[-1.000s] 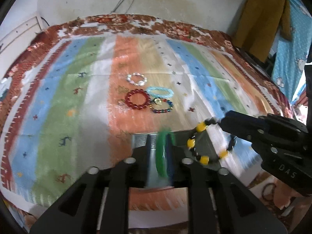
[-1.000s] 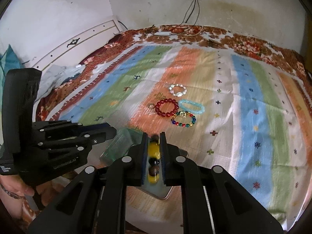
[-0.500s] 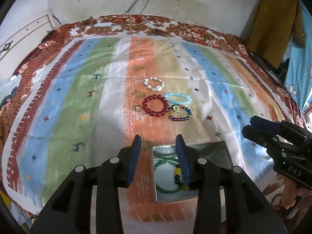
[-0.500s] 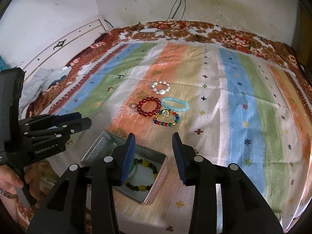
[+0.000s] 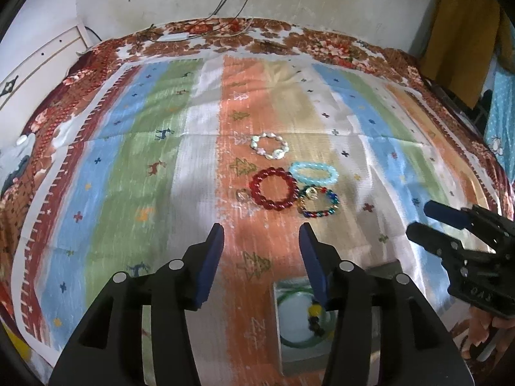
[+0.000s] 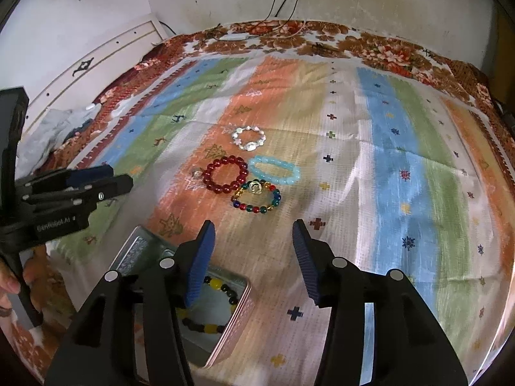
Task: Organize jewelry
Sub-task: 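Move left tool to red bead bracelet while right tool approaches multicolour bracelet, then close left tool on red bead bracelet while right tool grips multicolour bracelet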
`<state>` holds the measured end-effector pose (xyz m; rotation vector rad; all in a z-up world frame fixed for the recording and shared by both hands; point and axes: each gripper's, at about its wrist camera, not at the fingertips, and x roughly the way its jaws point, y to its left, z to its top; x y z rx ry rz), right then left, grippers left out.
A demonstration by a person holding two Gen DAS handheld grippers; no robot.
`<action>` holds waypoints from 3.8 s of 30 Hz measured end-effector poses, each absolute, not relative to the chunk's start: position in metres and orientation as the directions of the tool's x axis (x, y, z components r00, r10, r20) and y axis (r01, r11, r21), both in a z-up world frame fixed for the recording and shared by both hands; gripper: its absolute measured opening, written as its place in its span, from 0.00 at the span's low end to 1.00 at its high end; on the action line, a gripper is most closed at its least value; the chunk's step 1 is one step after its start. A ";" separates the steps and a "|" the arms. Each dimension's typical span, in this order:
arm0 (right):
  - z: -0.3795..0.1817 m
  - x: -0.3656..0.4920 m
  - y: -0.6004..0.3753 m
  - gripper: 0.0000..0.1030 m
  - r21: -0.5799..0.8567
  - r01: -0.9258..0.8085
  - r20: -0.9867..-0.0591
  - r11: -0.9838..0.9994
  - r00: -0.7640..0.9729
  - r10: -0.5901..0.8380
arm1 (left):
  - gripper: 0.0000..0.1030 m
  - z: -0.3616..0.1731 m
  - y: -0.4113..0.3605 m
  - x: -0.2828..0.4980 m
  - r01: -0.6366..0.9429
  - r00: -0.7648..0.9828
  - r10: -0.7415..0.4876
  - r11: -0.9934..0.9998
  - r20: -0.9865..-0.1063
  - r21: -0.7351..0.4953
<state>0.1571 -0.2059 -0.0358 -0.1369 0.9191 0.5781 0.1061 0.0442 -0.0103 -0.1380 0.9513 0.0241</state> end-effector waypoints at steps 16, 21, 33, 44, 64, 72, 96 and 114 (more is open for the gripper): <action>-0.057 0.201 -0.186 0.50 0.108 -0.533 -0.824 0.839 0.425 0.375 | 0.49 -0.032 0.051 0.167 -0.102 0.514 0.007 0.993 -0.858 -0.053; -0.063 0.210 -0.182 0.50 0.110 -0.533 -0.833 0.839 0.411 0.370 | 0.52 -0.036 0.049 0.178 -0.090 0.505 -0.005 0.994 -0.863 -0.058; -0.076 0.230 -0.175 0.53 0.111 -0.517 -0.854 0.848 0.386 0.348 | 0.56 -0.053 0.051 0.207 -0.081 0.458 -0.064 0.990 -0.887 -0.113; -0.090 0.243 -0.170 0.57 0.115 -0.508 -0.870 0.854 0.363 0.334 | 0.59 -0.066 0.050 0.224 -0.065 0.426 -0.081 0.991 -0.901 -0.120; -0.120 0.266 -0.159 0.57 0.111 -0.507 -0.904 0.855 0.305 0.299 | 0.59 -0.099 0.053 0.255 -0.039 0.351 -0.081 0.994 -0.933 -0.101; -0.134 0.274 -0.150 0.57 0.082 -0.521 -0.924 0.850 0.279 0.261 | 0.59 -0.117 0.051 0.263 -0.020 0.308 -0.032 0.999 -0.951 -0.040; -0.130 0.268 -0.154 0.10 0.132 -0.562 -0.918 0.817 0.243 0.315 | 0.13 -0.116 0.046 0.260 0.023 0.320 -0.026 1.000 -0.947 -0.020; -0.085 0.252 -0.154 0.10 0.138 -0.592 -0.864 0.794 0.320 0.388 | 0.13 -0.080 0.043 0.246 0.018 0.397 -0.074 0.997 -0.915 -0.073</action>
